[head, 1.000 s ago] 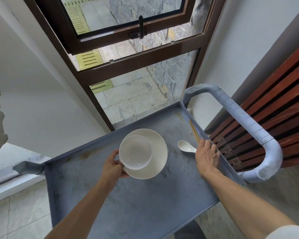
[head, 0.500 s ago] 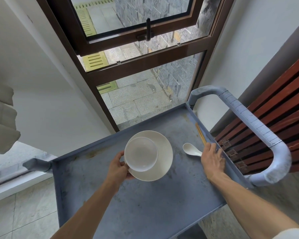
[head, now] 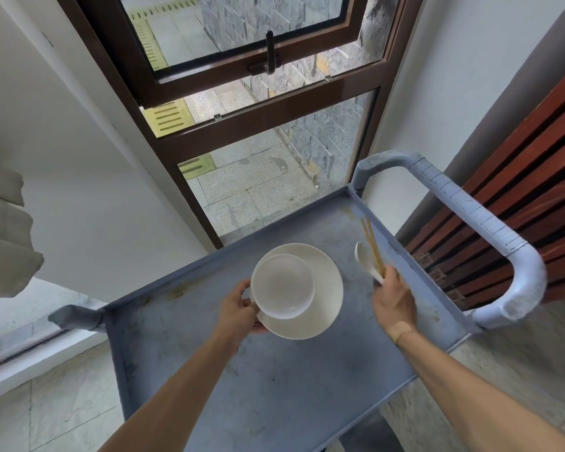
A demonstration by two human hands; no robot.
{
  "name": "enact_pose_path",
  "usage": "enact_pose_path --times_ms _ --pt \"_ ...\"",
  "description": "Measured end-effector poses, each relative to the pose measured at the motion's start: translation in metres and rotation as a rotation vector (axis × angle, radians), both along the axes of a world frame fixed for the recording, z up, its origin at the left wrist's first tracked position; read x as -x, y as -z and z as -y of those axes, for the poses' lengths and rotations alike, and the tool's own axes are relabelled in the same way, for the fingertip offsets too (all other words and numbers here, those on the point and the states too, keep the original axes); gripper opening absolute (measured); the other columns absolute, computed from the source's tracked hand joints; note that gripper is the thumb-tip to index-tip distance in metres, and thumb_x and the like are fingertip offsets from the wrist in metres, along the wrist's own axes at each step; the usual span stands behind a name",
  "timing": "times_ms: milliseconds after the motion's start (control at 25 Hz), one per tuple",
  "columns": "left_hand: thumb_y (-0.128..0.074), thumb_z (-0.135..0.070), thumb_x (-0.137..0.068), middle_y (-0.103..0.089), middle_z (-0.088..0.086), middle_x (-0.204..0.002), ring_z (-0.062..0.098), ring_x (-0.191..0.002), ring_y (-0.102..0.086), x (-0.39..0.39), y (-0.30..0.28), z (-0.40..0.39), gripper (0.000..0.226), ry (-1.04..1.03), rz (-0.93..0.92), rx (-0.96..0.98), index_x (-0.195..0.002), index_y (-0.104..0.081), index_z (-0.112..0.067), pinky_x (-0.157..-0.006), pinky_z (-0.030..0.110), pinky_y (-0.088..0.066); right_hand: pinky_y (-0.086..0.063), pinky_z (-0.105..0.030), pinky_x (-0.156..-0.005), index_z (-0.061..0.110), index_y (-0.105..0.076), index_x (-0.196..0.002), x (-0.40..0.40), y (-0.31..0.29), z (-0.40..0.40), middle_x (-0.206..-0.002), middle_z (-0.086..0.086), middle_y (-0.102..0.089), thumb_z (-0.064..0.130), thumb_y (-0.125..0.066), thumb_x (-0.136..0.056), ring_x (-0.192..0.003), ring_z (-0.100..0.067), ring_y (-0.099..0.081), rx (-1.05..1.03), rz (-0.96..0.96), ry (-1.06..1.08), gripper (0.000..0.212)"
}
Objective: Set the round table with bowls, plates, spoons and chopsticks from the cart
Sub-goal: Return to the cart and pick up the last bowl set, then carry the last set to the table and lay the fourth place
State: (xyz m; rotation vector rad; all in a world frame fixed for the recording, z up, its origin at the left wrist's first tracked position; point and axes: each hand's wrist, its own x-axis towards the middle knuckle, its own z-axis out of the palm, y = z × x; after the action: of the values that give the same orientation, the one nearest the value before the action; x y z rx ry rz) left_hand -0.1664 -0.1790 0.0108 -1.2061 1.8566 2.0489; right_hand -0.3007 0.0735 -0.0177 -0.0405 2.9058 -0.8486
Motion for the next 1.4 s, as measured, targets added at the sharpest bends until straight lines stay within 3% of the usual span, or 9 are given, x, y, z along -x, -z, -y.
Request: enact_pose_path --times_ms 160,240,400,560,680,920,1040,1120,1400 --pt "-0.063 0.000 -0.092 -0.072 0.020 -0.101 0.028 -0.079 -0.076 0.008 -0.008 -0.018 0.040 0.088 -0.015 -0.007 -0.120 -0.060 -0.028 -0.059 0.041 -0.062 -0.042 -0.022 -0.057 0.027 -0.059 -0.082 -0.023 -0.012 0.006 -0.069 0.013 -0.059 0.031 -0.052 -0.099 -0.068 -0.004 -0.057 0.424 0.106 0.031 0.020" --pt "-0.064 -0.001 -0.091 -0.073 0.018 -0.098 0.027 -0.078 -0.076 0.012 -0.013 -0.030 0.040 0.137 -0.031 -0.013 -0.122 -0.060 -0.026 -0.060 0.040 -0.062 -0.044 -0.022 -0.060 0.028 -0.062 -0.084 -0.029 -0.019 -0.005 -0.075 0.013 -0.064 0.032 -0.051 -0.099 -0.073 -0.004 -0.059 0.491 0.124 0.066 0.019" --pt "-0.064 -0.002 -0.090 -0.075 0.017 -0.091 0.026 -0.073 -0.076 0.019 -0.028 -0.070 0.039 0.237 -0.060 -0.021 -0.124 -0.062 -0.022 -0.058 0.037 -0.061 -0.041 -0.028 -0.073 0.020 -0.064 -0.110 -0.046 -0.030 -0.051 -0.091 0.005 -0.066 0.030 -0.048 -0.101 -0.086 -0.017 -0.060 0.504 0.130 0.117 0.020" --pt "-0.061 0.002 -0.091 -0.073 0.019 -0.092 0.026 -0.070 -0.075 0.021 -0.043 -0.127 0.039 0.369 -0.068 -0.002 -0.125 -0.061 -0.019 -0.058 0.039 -0.063 -0.044 -0.032 -0.067 0.023 -0.063 -0.111 -0.078 -0.038 -0.112 -0.088 0.000 -0.068 0.032 -0.048 -0.101 -0.085 -0.026 -0.064 0.480 0.102 0.224 0.021" --pt "-0.059 0.004 -0.091 -0.073 0.023 -0.097 0.029 -0.073 -0.075 0.019 -0.053 -0.178 0.041 0.487 -0.083 0.018 -0.126 -0.060 -0.018 -0.061 0.041 -0.063 -0.041 -0.032 -0.069 0.021 -0.063 -0.117 -0.103 -0.042 -0.164 -0.100 -0.011 -0.072 0.030 -0.050 -0.100 -0.088 -0.031 -0.063 0.478 0.052 0.351 0.024" --pt "-0.055 0.007 -0.090 -0.076 0.011 -0.080 0.028 -0.067 -0.075 0.002 -0.063 -0.302 0.040 0.690 -0.110 0.005 -0.122 -0.063 -0.016 -0.055 0.038 -0.062 -0.039 -0.031 -0.070 0.018 -0.064 -0.117 -0.168 -0.057 -0.288 -0.107 -0.015 -0.071 0.031 -0.050 -0.099 -0.095 -0.035 -0.062 0.496 -0.012 0.577 0.027" --pt "-0.056 0.006 -0.090 -0.076 0.013 -0.090 0.032 -0.072 -0.075 -0.008 -0.065 -0.373 0.041 0.822 -0.136 -0.002 -0.124 -0.063 -0.017 -0.058 0.043 -0.063 -0.040 -0.030 -0.069 0.019 -0.066 -0.112 -0.209 -0.066 -0.353 -0.103 -0.009 -0.072 0.033 -0.050 -0.099 -0.085 -0.026 -0.059 0.497 -0.048 0.679 0.025" --pt "-0.054 0.007 -0.088 -0.073 0.019 -0.093 0.037 -0.076 -0.074 -0.012 -0.065 -0.418 0.044 0.912 -0.131 0.014 -0.123 -0.063 -0.018 -0.063 0.047 -0.063 -0.043 -0.033 -0.069 0.018 -0.065 -0.112 -0.236 -0.070 -0.392 -0.101 -0.010 -0.072 0.032 -0.050 -0.099 -0.088 -0.029 -0.061 0.480 -0.069 0.750 0.025" --pt "-0.049 0.007 -0.082 -0.072 0.007 -0.085 0.030 -0.064 -0.071 -0.027 -0.060 -0.574 0.048 1.289 -0.082 -0.003 -0.121 -0.061 -0.018 -0.057 0.036 -0.059 -0.045 -0.034 -0.069 0.016 -0.066 -0.109 -0.321 -0.074 -0.503 -0.097 -0.009 -0.070 0.030 -0.048 -0.100 -0.087 -0.030 -0.060 0.431 -0.131 1.096 0.025"
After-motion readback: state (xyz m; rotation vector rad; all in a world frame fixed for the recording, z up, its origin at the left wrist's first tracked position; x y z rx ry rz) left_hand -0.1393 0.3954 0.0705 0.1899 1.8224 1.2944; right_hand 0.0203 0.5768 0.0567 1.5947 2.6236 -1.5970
